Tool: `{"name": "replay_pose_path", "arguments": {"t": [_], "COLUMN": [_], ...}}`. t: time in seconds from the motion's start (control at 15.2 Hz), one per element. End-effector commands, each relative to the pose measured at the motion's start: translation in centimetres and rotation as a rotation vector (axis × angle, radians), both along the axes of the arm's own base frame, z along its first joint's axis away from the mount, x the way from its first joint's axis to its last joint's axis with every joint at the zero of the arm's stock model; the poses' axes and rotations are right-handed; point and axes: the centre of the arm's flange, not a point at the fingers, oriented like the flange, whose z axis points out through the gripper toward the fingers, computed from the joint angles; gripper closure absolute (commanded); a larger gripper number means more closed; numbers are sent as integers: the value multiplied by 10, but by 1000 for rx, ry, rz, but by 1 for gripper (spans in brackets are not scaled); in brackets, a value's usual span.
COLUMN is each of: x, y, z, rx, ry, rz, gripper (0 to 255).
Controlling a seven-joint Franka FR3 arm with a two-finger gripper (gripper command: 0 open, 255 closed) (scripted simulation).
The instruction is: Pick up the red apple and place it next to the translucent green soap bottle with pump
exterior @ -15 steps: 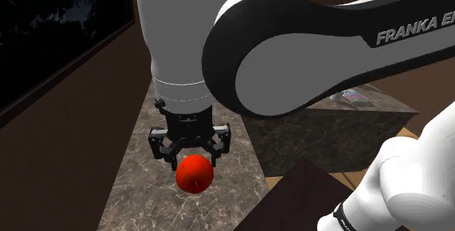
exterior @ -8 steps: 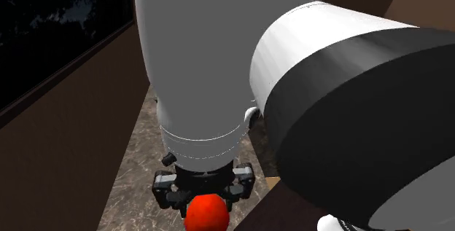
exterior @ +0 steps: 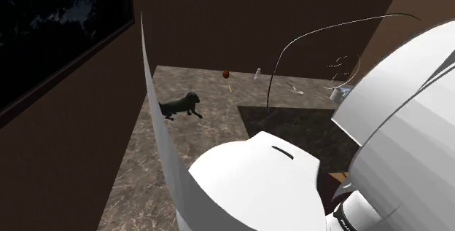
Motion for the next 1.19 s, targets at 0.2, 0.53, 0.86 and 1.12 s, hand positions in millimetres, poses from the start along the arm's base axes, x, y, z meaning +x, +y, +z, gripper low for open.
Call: {"name": "replay_pose_path", "arguments": {"t": [0.2, 0.53, 0.86, 1.12], "x": [-26, -66, -97, -113], "y": [-23, -50, -64, -66], "z": [-35, -101, -176, -239], "rx": [70, 188, 305, 399], "ry": [-98, -261, -424, -555], "rz": [-81, -215, -349, -457], "gripper": [0, 0, 0, 0]}}
